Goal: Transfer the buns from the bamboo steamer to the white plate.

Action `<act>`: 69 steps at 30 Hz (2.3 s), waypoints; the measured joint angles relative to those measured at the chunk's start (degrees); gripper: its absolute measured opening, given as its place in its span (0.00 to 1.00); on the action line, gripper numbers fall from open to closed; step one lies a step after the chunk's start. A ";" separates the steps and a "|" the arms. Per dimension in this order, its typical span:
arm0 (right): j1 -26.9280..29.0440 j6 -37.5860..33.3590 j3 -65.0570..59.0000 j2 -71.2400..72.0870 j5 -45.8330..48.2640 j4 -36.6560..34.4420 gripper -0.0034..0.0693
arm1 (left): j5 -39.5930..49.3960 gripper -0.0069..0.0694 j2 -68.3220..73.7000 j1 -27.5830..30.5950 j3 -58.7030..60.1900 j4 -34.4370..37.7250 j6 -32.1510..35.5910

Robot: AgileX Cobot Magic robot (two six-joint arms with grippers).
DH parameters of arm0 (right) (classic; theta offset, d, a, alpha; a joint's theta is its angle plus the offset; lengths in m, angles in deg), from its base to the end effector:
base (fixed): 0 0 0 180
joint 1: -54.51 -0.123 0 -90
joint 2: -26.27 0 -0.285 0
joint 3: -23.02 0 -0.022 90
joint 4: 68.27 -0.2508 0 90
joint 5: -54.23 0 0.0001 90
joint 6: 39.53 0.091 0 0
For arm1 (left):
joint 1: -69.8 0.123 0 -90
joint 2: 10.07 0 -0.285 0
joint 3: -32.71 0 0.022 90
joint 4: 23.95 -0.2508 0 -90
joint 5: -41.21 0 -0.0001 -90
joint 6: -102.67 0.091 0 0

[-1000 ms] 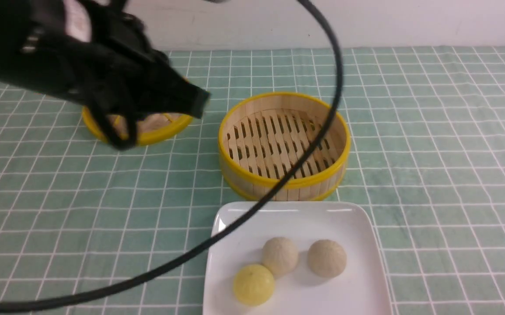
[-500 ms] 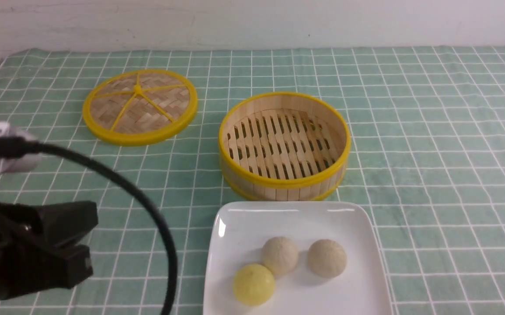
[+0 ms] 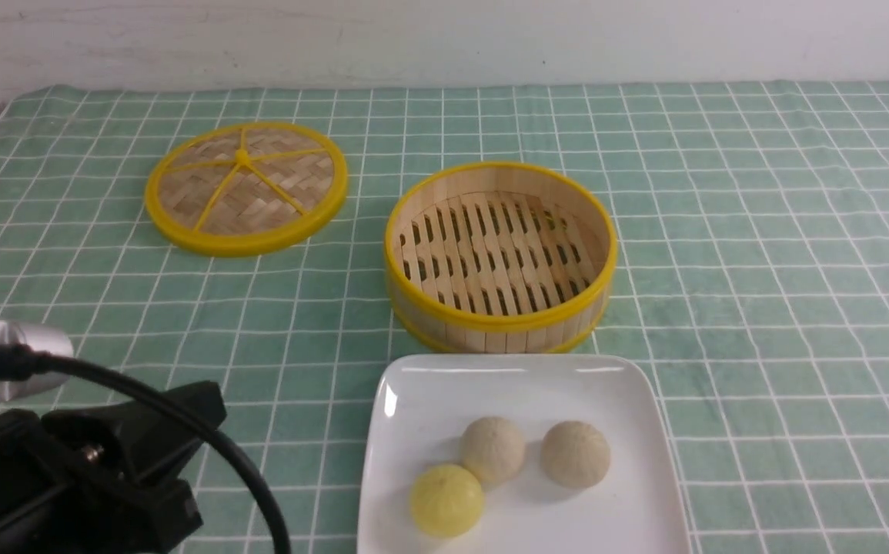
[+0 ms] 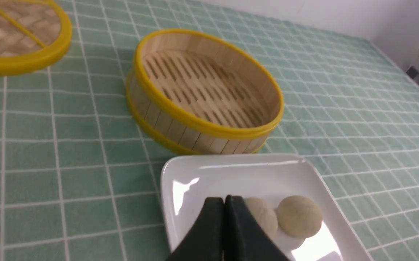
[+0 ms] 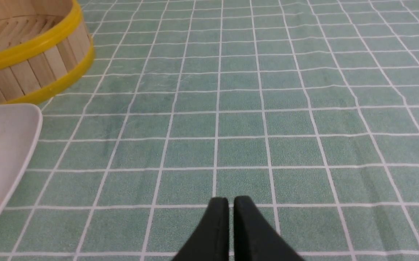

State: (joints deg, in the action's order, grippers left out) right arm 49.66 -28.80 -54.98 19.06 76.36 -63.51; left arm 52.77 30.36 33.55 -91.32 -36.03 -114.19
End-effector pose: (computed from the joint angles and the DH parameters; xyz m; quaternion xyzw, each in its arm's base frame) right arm 0.0522 0.0016 0.1745 0.0196 0.8050 0.0452 0.5913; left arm 0.1001 -0.0686 0.2740 0.0667 0.8047 -0.2859 0.5160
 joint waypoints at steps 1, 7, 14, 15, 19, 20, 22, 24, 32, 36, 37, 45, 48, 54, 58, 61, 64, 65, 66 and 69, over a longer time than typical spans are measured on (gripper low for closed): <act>0.00 0.00 0.00 0.00 0.00 0.00 0.11 | 1.03 0.12 0.00 0.00 0.05 0.00 0.00; 0.00 0.00 0.00 0.00 0.00 0.00 0.12 | 5.82 0.12 -0.08 0.07 1.02 -3.06 0.06; 0.00 0.00 0.00 0.00 0.02 0.00 0.13 | 8.82 0.13 -7.32 10.11 5.64 -1.79 4.98; 0.00 0.00 0.00 0.00 0.02 0.00 0.13 | 8.81 0.13 -9.81 13.24 7.05 -0.67 6.54; 0.00 0.00 0.00 0.00 0.02 0.00 0.15 | 8.95 0.14 -16.87 22.06 12.12 2.56 14.28; 0.00 0.00 0.00 0.00 0.02 0.00 0.15 | 9.12 0.14 -19.37 24.46 13.74 3.61 16.26; 0.00 0.00 0.00 0.00 0.02 0.00 0.15 | 9.29 0.14 -24.04 28.34 16.49 5.13 19.17; 0.00 0.00 0.00 0.00 0.02 0.00 0.16 | 9.47 0.14 -28.35 31.78 19.08 5.81 21.11; 0.00 0.00 0.00 0.00 0.02 0.00 0.17 | 9.58 0.15 -33.27 34.96 22.61 6.17 22.15; 0.00 0.00 0.00 0.00 0.02 0.00 0.18 | 9.65 0.16 -33.27 34.96 22.61 6.11 22.17; 0.00 0.00 0.00 0.00 0.02 0.00 0.18 | 9.65 0.16 -33.27 34.96 22.61 6.11 22.17; 0.00 0.00 0.00 0.00 0.02 0.00 0.20 | 9.75 0.17 -33.33 34.96 22.61 5.30 22.17; 0.00 0.00 0.00 0.00 0.02 0.00 0.20 | 9.75 0.18 -33.33 34.96 22.61 5.11 22.17; 0.00 0.00 0.00 0.00 0.02 0.00 0.21 | 9.80 0.18 -33.33 34.96 22.61 5.12 22.17; 0.00 0.00 0.00 0.00 0.02 0.00 0.22 | 9.80 0.19 -33.33 34.96 22.61 5.06 22.17; 0.00 0.00 0.00 0.00 0.02 0.00 0.22 | 9.80 0.19 -33.33 34.96 22.61 5.06 22.17; 0.00 0.00 0.00 0.00 0.02 0.00 0.23 | 9.80 0.19 -33.33 34.96 22.61 4.90 22.17; 0.00 0.00 0.00 0.00 0.02 0.00 0.23 | 9.85 0.19 -33.33 34.96 22.61 4.88 22.17; 0.00 0.00 0.00 0.00 0.02 0.00 0.23 | 9.85 0.19 -33.33 34.96 22.61 4.88 22.17; 0.00 0.00 0.00 0.00 0.02 0.00 0.24 | 9.85 0.19 -33.33 34.96 22.61 4.88 22.17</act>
State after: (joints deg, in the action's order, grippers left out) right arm 49.66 -28.80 -54.98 19.06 76.37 -63.51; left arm 62.62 -2.97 68.51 -68.71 -31.14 -92.02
